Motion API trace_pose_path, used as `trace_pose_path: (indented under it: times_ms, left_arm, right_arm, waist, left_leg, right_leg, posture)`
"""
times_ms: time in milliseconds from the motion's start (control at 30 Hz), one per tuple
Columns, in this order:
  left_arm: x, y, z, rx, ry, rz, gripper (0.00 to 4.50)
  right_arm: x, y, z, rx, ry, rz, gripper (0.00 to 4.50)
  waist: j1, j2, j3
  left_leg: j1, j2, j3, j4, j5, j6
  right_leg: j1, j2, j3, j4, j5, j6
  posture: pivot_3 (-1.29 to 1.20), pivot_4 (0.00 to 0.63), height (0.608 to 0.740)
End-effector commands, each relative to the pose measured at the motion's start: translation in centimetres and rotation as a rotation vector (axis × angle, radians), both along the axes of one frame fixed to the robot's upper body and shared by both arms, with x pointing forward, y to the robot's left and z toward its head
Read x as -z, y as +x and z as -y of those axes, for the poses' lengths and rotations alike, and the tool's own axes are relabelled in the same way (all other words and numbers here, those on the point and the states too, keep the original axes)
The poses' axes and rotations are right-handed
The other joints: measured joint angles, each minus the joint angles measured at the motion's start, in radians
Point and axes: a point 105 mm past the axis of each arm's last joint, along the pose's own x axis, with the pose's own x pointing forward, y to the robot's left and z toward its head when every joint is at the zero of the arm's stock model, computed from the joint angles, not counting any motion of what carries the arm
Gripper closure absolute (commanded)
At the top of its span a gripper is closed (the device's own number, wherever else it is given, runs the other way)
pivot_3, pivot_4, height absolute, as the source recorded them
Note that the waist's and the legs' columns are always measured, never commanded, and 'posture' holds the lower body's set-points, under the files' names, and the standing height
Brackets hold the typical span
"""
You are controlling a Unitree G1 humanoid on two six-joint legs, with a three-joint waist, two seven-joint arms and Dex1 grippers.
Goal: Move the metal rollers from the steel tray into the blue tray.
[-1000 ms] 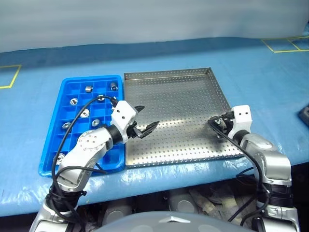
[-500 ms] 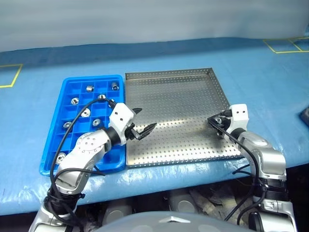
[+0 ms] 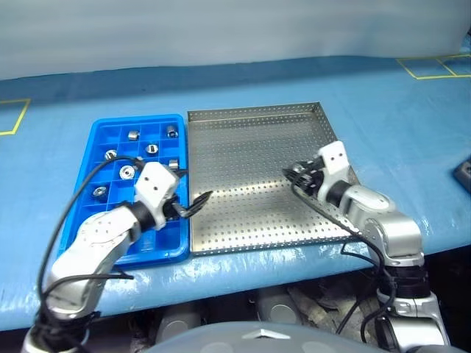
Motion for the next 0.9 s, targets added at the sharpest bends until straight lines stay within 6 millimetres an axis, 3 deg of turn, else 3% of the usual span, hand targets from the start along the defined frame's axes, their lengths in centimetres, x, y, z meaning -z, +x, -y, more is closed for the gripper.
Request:
trace_pose_path:
  times_ms: [33, 233, 433, 600, 900]
  left_arm:
    - [-2.4, -2.2, -1.2, -0.024, 0.034, 0.051, 0.47]
    - [-2.6, -4.8, -4.5, -0.18, 0.097, 0.021, 0.47]
    - [-0.5, -8.3, -7.9, -0.377, 0.142, -0.077, 0.47]
    - [1.1, -10.1, -7.5, -0.432, 0.113, -0.127, 0.47]
    - [1.4, -10.1, -6.7, -0.443, 0.093, -0.116, 0.47]
  right_arm:
    - [-2.8, -1.0, -5.1, -0.248, 0.05, 0.099, 2.65]
    - [-4.0, -2.7, -11.7, -0.565, 0.09, 0.116, 2.65]
    - [-3.6, -6.1, -17.2, -0.849, 0.11, 0.084, 2.65]
    - [-2.0, -8.2, -19.5, -0.958, 0.103, 0.027, 2.65]
    - [0.3, -7.0, -21.1, -0.924, 0.109, -0.05, 2.65]
  waist:
    - [0.017, -0.001, 0.0]
    - [0.084, -0.001, 0.001]
    - [0.142, -0.002, 0.0]
    - [0.188, -0.002, 0.0]
    - [0.206, -0.002, 0.0]
  left_leg:
    - [0.0, 0.0, 0.0, 0.0, 0.0, 0.0]
    - [-0.001, -0.002, -0.002, 0.0, 0.002, -0.004]
    - [-0.002, -0.004, -0.009, -0.004, 0.001, -0.006]
    - [-0.004, -0.005, -0.019, -0.005, 0.001, -0.009]
    - [-0.004, -0.004, -0.026, -0.006, 0.006, -0.018]
  right_leg:
    - [0.0, 0.0, -0.001, 0.0, 0.0, 0.0]
    - [0.0, -0.005, -0.004, -0.001, -0.001, -0.002]
    - [0.0, -0.01, -0.014, -0.001, -0.006, -0.01]
    - [0.001, -0.012, -0.023, -0.001, -0.011, -0.017]
    - [0.003, -0.007, -0.029, 0.001, -0.016, -0.013]
  posture:
    - [-0.05, 0.15, 0.74]
    - [0.12, 0.15, 0.74]
    - [0.22, 0.15, 0.74]
    - [0.28, 0.15, 0.74]
    - [0.28, 0.15, 0.74]
